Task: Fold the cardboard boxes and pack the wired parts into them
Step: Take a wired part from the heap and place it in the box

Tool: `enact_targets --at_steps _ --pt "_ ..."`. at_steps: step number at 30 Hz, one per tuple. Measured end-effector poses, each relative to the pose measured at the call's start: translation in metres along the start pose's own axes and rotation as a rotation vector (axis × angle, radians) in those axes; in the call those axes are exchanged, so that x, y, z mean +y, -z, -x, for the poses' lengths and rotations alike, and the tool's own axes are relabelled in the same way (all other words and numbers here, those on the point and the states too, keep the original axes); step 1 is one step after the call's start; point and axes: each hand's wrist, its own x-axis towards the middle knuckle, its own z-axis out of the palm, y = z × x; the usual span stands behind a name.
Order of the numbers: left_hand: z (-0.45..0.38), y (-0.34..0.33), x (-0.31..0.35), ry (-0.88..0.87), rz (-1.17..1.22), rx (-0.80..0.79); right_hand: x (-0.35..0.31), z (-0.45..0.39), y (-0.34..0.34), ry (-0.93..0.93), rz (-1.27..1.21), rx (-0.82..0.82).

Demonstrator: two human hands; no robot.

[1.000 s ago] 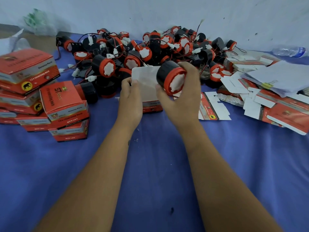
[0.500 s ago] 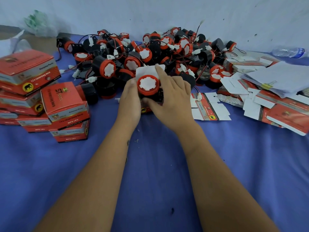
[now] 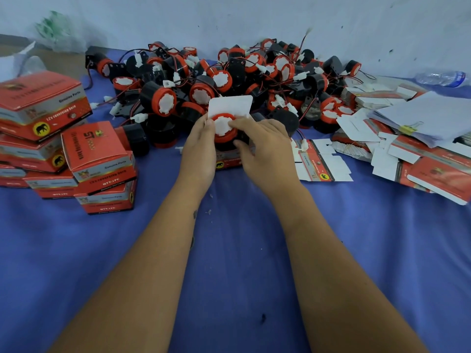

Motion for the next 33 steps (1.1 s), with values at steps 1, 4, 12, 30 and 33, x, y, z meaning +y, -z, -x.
enact_targets --at_steps 1,4,12,30,33 --pt "0.000 0.000 0.000 -0.002 -0.025 0.007 0.000 0.001 0.000 0.007 0.004 0.001" --pt "0.000 -0.001 0.000 -0.003 -0.048 0.017 0.002 0.001 -0.002 0.003 -0.006 -0.046" --pt "0.003 0.000 -0.002 -0.035 -0.128 -0.008 0.000 0.001 -0.004 -0.046 -0.037 -0.022" --pt "0.003 -0.001 -0.003 -0.007 -0.266 -0.020 0.005 -0.006 0.002 -0.972 -0.539 0.443" --pt "0.002 0.000 -0.003 -0.001 -0.257 -0.020 0.008 -0.008 0.007 -0.884 -0.584 0.583"
